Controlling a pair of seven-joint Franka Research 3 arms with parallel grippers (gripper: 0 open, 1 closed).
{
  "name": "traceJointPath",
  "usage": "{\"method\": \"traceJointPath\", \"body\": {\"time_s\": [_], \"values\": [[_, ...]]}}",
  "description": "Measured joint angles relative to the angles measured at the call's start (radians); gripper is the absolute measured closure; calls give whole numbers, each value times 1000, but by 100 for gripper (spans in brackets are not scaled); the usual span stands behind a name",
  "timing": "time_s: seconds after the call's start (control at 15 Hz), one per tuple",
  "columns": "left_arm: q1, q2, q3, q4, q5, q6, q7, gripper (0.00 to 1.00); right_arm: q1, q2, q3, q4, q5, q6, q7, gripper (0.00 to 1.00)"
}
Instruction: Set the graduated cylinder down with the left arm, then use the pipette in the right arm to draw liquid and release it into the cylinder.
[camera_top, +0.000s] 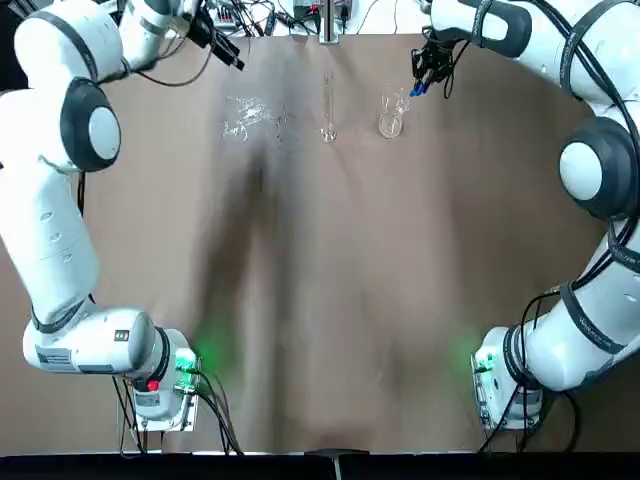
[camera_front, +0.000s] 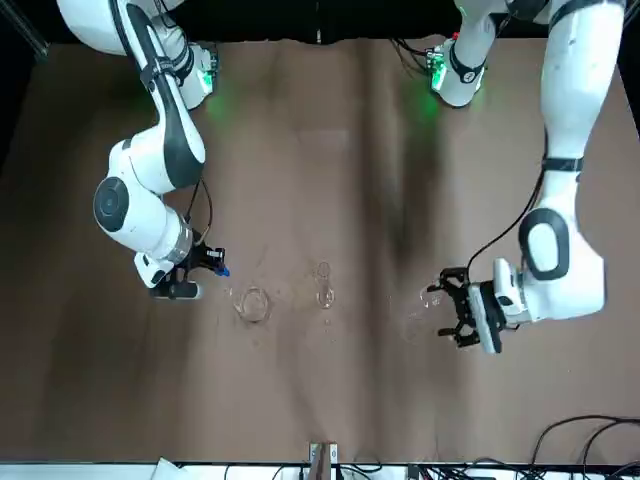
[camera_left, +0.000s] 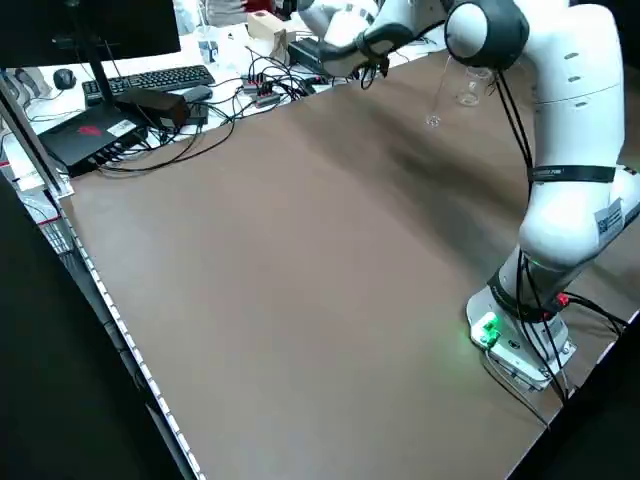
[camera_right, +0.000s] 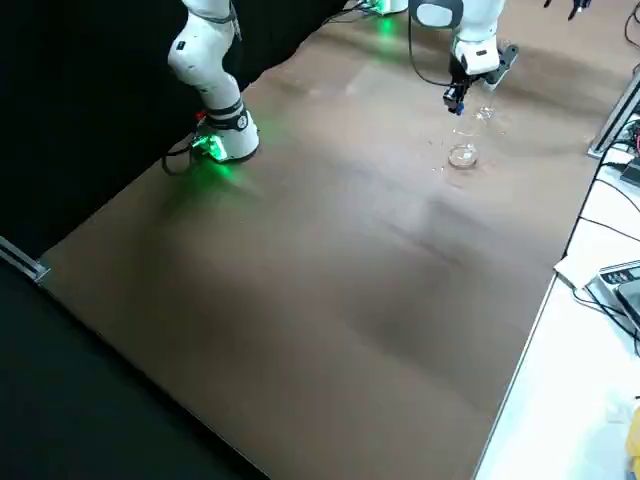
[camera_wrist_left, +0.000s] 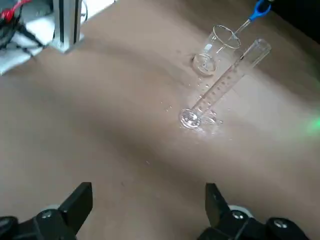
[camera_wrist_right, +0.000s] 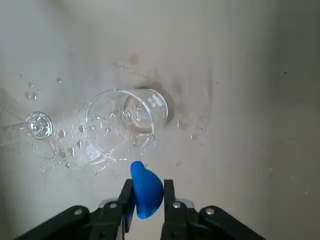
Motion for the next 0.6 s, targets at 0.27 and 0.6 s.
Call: {"method": "traceJointPath", "body": {"time_s": [0.27, 0.6], "values": [[11, -122, 1, -20, 194, -100, -385, 0, -4, 0, -1, 3, 0, -1, 0, 70], [22, -360, 3, -147, 475, -200, -950, 0, -12, 0, -2, 4, 1, -12, 2, 70]]}}
